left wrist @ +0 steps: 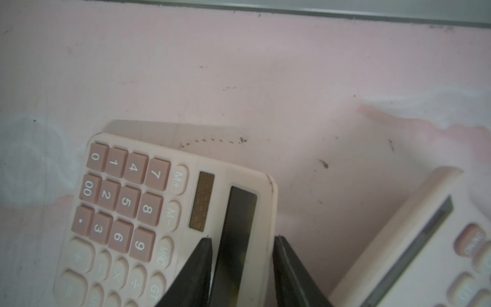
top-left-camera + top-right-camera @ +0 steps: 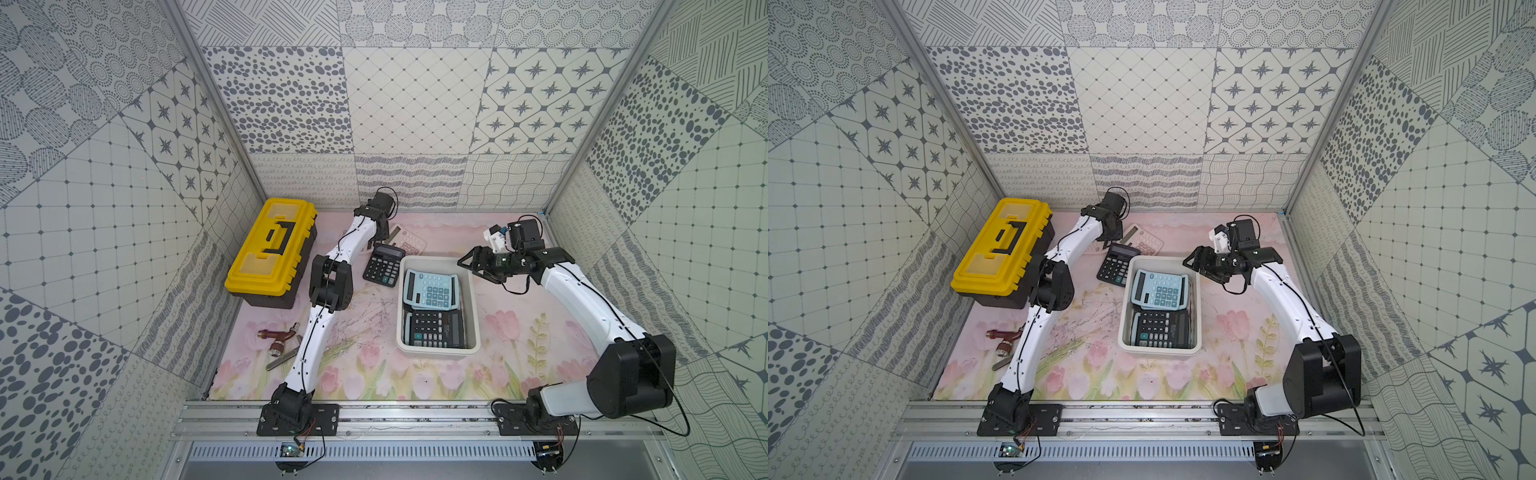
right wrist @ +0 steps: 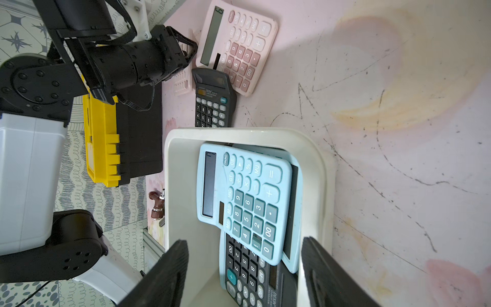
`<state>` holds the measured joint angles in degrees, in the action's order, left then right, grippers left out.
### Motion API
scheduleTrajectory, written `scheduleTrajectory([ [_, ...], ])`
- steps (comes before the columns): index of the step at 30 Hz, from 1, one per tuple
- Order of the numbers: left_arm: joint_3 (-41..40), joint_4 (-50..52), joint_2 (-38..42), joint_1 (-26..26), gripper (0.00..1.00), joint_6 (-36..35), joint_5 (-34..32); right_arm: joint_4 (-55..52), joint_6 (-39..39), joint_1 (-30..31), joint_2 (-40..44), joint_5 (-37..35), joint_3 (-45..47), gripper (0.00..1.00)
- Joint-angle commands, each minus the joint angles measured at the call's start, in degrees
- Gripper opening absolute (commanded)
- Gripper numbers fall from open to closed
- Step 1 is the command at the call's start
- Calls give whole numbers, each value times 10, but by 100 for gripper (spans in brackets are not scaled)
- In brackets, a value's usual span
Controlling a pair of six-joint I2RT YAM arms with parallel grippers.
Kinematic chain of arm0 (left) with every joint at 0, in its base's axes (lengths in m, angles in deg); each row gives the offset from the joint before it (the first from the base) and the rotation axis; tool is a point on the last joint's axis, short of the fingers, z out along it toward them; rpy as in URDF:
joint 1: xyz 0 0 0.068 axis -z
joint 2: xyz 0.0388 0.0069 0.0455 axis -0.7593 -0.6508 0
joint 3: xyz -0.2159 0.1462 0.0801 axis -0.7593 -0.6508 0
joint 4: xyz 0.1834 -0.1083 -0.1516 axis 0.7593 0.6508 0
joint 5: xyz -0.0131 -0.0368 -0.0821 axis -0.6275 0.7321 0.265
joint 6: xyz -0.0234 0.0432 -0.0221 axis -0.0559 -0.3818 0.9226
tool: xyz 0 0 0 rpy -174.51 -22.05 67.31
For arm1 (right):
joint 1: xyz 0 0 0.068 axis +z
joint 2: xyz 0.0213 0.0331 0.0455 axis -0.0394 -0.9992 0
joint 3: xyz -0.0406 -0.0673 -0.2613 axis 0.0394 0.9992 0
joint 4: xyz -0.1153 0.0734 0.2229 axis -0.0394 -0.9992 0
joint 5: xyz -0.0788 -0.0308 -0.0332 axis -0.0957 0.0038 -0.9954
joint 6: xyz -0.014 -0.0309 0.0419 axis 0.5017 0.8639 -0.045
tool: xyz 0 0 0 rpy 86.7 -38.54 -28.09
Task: Put the calculator in the storage box
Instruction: Pick up the calculator from the center of the board.
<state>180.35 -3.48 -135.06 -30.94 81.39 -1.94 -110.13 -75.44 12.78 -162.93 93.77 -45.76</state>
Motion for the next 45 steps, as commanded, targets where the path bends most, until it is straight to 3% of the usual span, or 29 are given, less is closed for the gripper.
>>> scheduleTrajectory([
  [1, 10, 21, 2, 4, 35, -12, -28, 20, 11, -5, 23, 8, 9, 73],
  [5, 10, 35, 7, 4, 22, -10, -30, 20, 8, -9, 35, 13, 16, 73],
  [16, -1, 122, 89, 3, 0, 16, -37, 36, -13, -9, 88, 50, 27, 75],
  [21, -54, 135, 165, 1, 0, 34, -28, 69, -28, 18, 120, 61, 40, 95],
  [24, -95, 135, 214, 1, 0, 46, -20, 68, -26, 46, 127, 48, 30, 97],
  [35, -150, 217, 320, 0, 0, 139, 42, 75, -2, 226, 103, -137, -21, 97],
  [45, -228, 268, 410, 1, 0, 253, 126, 105, 108, 389, -2, -306, -121, 97],
])
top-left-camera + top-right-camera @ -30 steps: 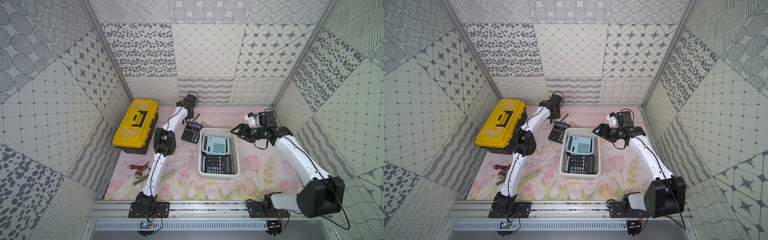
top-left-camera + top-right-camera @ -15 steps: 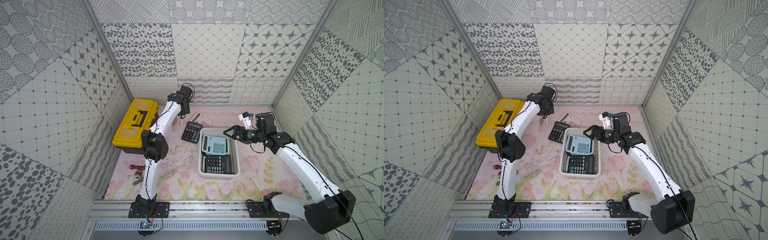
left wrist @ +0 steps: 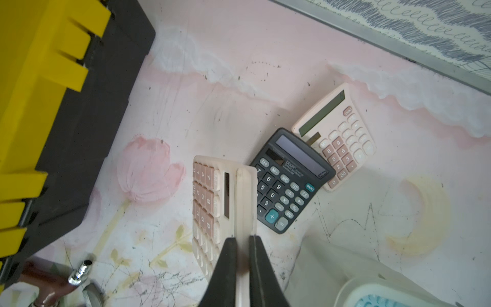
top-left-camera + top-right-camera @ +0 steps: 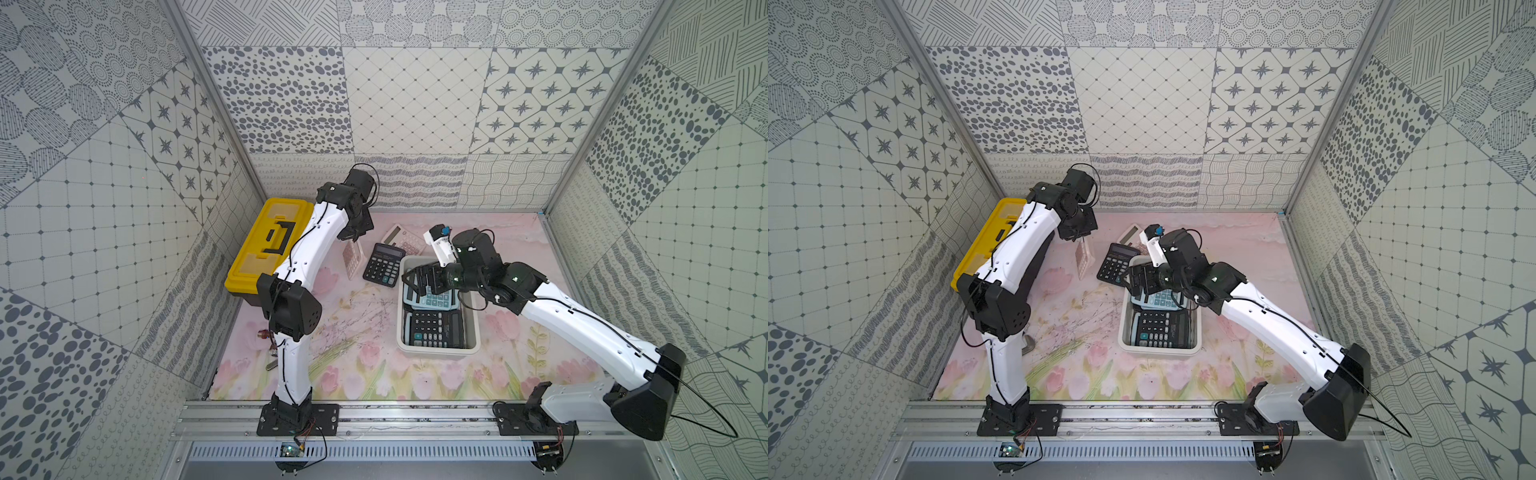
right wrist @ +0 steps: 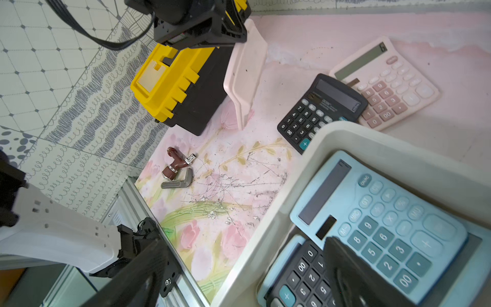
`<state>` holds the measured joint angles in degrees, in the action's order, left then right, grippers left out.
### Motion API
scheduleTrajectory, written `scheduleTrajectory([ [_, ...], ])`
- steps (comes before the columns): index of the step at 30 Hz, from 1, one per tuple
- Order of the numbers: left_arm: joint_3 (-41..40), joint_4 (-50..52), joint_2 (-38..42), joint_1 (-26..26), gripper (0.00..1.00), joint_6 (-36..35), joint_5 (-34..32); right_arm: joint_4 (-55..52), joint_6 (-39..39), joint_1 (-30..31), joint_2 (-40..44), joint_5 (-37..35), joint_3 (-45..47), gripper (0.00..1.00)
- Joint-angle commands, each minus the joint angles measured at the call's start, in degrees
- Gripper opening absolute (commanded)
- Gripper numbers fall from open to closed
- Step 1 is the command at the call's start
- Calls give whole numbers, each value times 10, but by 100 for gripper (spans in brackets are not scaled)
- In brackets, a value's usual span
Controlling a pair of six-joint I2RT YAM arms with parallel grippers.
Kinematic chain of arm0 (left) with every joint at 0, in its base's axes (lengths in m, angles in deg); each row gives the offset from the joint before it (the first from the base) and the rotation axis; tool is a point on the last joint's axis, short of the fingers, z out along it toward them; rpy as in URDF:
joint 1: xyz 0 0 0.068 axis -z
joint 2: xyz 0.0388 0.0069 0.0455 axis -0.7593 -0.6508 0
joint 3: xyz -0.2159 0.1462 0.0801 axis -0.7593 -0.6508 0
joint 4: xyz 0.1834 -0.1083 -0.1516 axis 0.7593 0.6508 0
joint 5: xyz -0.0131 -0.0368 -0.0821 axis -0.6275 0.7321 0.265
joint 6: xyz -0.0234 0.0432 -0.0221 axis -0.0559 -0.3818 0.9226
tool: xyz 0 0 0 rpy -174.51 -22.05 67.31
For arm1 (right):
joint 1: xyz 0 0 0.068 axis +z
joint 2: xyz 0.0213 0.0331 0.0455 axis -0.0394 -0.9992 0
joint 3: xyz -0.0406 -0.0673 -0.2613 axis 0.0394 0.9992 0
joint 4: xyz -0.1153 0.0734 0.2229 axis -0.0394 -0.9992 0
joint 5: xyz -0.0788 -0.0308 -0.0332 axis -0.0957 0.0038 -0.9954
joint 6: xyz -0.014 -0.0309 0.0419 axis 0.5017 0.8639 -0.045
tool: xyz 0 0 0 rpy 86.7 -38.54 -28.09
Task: Put the calculator in the storage box
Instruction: Pick up the calculator from the center of the board.
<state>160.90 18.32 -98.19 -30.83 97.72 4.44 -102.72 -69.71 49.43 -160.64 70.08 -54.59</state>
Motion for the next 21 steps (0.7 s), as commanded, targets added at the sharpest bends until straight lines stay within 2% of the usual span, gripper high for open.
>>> scheduleTrajectory([
  [1, -46, 50, 51, 0, 0, 99, 70, 32, 59, 33, -41, -77, -47, 97],
  [8, -104, 59, 102, 3, 0, 144, 101, 33, 69, 68, -143, -105, -136, 94],
  [11, -127, 59, 121, 3, 0, 157, 113, 28, 59, 67, -176, -91, -163, 87],
  [13, -144, 56, 133, 3, 0, 165, 115, 38, 59, 69, -188, -70, -168, 77],
  [17, -171, 39, 147, 3, 0, 171, 123, 47, 57, 71, -213, -42, -179, 66],
  [21, -182, 34, 150, 4, 0, 177, 124, 48, 59, 77, -236, -32, -193, 63],
])
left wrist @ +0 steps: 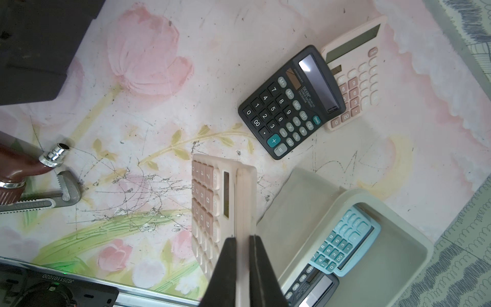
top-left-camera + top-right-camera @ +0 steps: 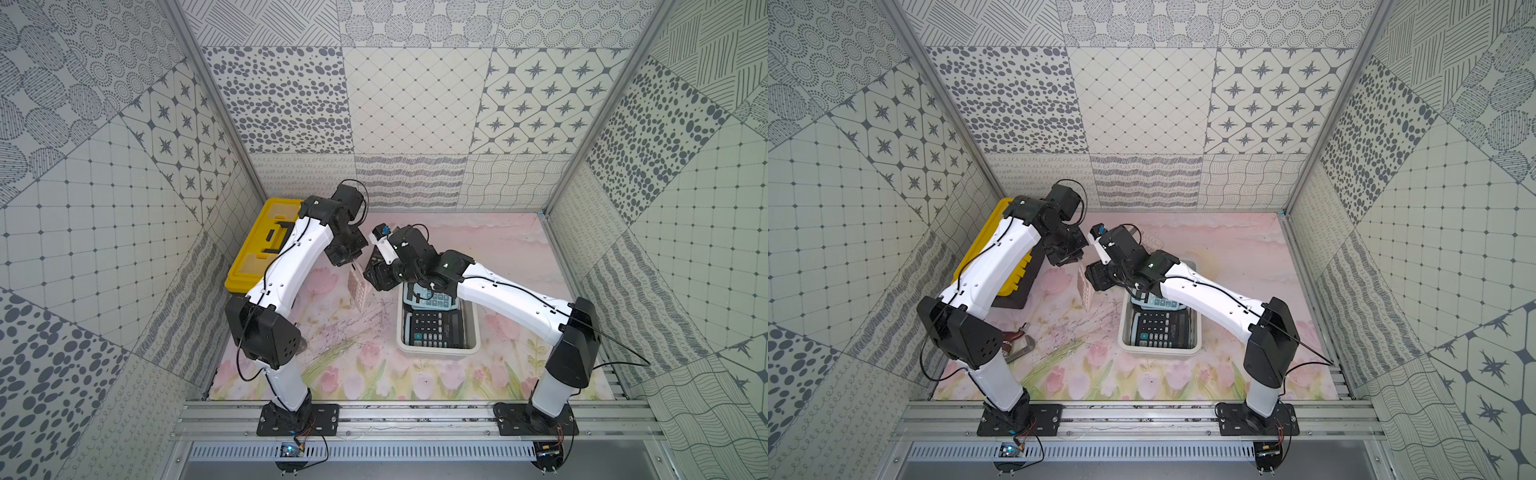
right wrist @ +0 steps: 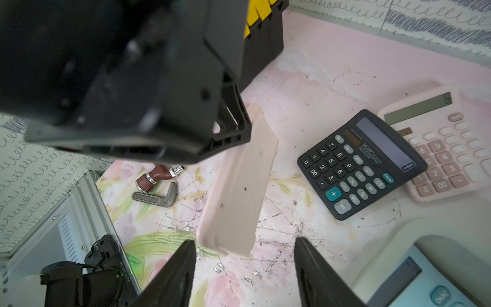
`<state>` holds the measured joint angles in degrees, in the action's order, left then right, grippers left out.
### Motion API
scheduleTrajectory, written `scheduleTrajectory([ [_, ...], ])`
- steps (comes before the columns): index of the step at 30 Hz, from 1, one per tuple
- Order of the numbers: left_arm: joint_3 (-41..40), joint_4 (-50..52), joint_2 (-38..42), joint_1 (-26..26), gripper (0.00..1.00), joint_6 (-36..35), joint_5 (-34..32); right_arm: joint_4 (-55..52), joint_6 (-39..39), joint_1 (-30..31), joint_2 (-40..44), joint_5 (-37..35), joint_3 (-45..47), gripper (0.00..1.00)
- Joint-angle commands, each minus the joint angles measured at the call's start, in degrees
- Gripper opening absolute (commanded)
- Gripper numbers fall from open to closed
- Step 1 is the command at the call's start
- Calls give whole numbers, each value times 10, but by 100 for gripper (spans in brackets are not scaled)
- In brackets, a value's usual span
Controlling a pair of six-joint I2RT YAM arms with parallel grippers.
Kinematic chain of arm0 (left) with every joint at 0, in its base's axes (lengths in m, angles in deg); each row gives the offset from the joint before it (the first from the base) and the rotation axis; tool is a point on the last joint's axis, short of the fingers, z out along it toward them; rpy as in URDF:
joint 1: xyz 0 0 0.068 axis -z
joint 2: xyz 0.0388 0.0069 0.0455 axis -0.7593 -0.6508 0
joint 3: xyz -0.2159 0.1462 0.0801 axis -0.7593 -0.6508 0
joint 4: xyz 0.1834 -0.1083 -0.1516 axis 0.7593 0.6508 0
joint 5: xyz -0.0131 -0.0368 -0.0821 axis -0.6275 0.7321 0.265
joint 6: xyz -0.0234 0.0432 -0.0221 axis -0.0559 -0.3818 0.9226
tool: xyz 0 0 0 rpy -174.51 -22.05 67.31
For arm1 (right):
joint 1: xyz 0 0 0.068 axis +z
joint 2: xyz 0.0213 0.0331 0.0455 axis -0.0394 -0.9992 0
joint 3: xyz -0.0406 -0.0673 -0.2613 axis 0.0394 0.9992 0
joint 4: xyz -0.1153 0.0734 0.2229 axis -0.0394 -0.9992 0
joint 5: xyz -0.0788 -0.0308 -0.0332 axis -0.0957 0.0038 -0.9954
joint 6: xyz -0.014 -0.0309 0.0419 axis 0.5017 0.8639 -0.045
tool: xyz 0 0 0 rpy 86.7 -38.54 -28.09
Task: Put the calculator in the storage box
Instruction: Pick up the calculator from the center of the board.
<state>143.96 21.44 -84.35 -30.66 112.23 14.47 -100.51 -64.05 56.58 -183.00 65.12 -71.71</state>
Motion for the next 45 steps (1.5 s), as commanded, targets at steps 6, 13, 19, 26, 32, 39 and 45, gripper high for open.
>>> scheduleTrajectory([
  [6, -17, -3, 12, 2, 0, 34, 27, 26, 7, 13, -38, 13, -32, 50],
  [13, -26, -10, 15, 2, 0, 39, 29, 28, 19, 23, -51, -19, -35, 37],
  [19, -30, -16, 16, 2, 0, 43, 38, 30, 21, 27, -52, -31, -30, 27],
  [26, -36, -24, 20, 3, 0, 51, 52, 31, 20, 28, -55, -43, -28, 37],
  [32, -39, -27, 22, 2, 0, 55, 54, 32, 21, 33, -60, -65, -27, 32],
  [39, -39, -38, 17, 2, 0, 60, 84, 32, 25, 37, -57, -89, -21, 15],
  [45, -32, -38, 13, 2, 0, 62, 95, 32, 26, 39, -43, -100, -12, 0],
])
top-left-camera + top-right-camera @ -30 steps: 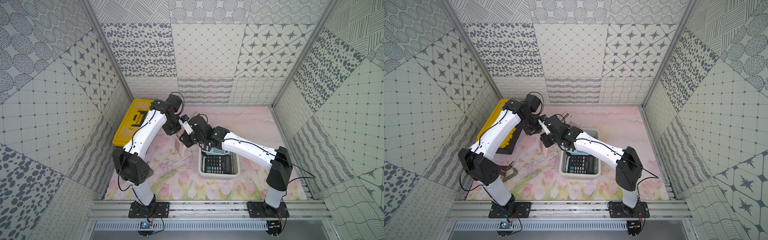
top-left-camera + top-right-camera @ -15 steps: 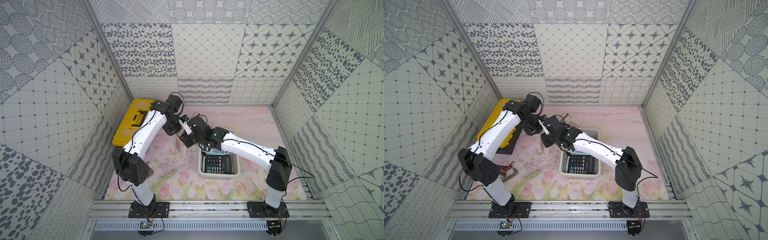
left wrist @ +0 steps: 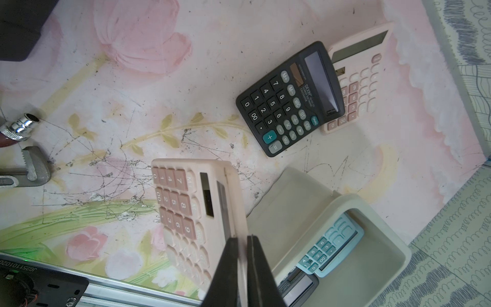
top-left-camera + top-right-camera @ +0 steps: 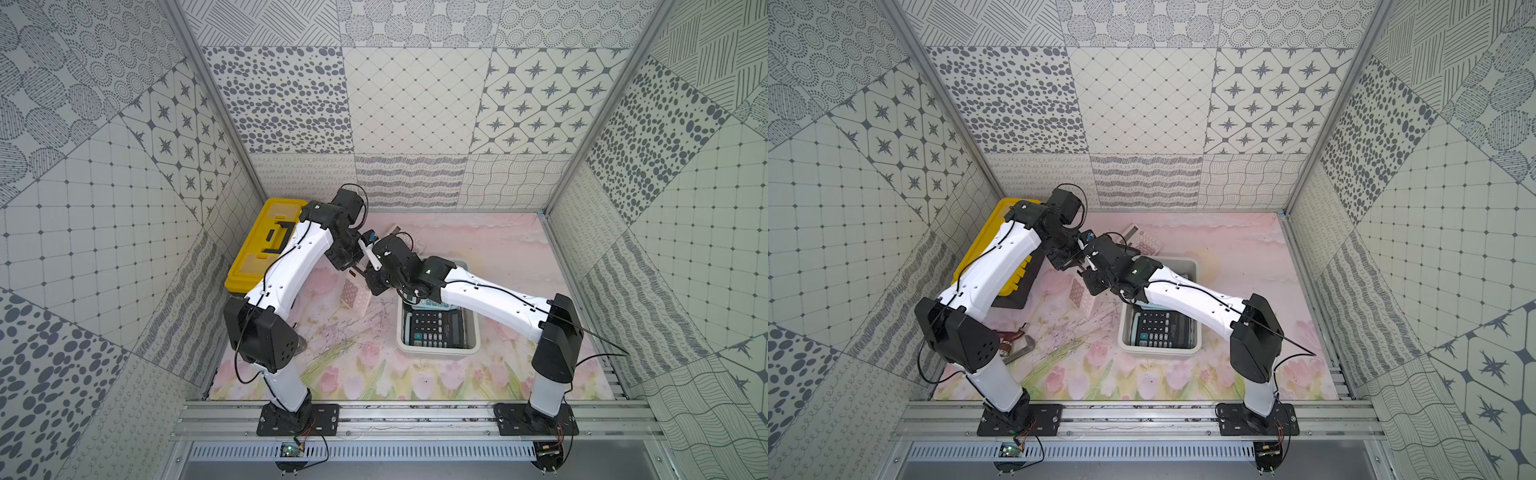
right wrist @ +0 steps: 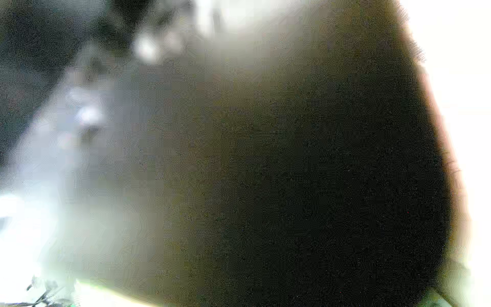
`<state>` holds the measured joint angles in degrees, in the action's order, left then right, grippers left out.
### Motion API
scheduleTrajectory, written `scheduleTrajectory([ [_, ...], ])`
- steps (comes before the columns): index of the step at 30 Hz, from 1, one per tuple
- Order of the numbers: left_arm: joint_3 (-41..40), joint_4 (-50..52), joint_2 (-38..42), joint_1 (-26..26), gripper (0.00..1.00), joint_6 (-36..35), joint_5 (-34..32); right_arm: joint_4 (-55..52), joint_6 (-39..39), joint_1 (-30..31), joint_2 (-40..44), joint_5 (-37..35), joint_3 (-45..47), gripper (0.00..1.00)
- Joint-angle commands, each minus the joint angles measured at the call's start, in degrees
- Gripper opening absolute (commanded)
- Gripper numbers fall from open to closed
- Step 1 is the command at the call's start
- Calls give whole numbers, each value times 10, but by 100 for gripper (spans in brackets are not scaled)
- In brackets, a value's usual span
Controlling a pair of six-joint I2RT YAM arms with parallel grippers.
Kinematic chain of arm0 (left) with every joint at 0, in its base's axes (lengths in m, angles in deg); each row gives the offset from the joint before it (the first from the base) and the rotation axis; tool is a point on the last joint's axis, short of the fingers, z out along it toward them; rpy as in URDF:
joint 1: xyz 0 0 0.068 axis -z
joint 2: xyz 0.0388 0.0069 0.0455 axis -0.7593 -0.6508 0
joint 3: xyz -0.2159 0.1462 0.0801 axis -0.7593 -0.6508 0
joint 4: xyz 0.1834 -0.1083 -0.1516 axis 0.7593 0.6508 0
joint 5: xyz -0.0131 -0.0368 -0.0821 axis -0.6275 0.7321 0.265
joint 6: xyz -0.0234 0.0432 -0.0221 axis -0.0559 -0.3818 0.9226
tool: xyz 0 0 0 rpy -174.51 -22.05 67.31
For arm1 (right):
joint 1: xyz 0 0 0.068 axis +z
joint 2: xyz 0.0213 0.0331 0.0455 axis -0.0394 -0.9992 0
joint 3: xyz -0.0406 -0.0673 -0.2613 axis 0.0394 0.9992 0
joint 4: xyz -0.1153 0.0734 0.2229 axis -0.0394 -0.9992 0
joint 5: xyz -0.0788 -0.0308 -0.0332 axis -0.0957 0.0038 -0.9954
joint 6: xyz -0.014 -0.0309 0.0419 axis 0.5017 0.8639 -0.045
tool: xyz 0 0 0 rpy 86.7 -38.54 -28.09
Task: Put the calculator in the storage box
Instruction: Pick up the calculator from the center of the board.
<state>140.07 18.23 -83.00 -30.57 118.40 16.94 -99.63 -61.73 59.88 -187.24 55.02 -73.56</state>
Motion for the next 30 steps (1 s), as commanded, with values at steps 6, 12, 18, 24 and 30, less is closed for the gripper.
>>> scheduleTrajectory([
  [6, 32, 5, -5, -5, 0, -7, 83, 32, -3, 6, 28, -2, 22, 0],
  [12, 42, 9, 3, -12, 24, -16, 79, 50, -22, 5, 65, -14, 52, 0],
  [18, 41, 9, 44, -14, 83, -23, 24, 56, -50, 4, 110, -27, 84, 0],
  [24, -11, -37, 109, -20, 100, -47, 3, 67, -84, -1, 205, -52, 147, 0],
  [30, -140, -162, 192, -29, 100, -86, 54, 69, -130, -11, 314, -92, 218, 0],
])
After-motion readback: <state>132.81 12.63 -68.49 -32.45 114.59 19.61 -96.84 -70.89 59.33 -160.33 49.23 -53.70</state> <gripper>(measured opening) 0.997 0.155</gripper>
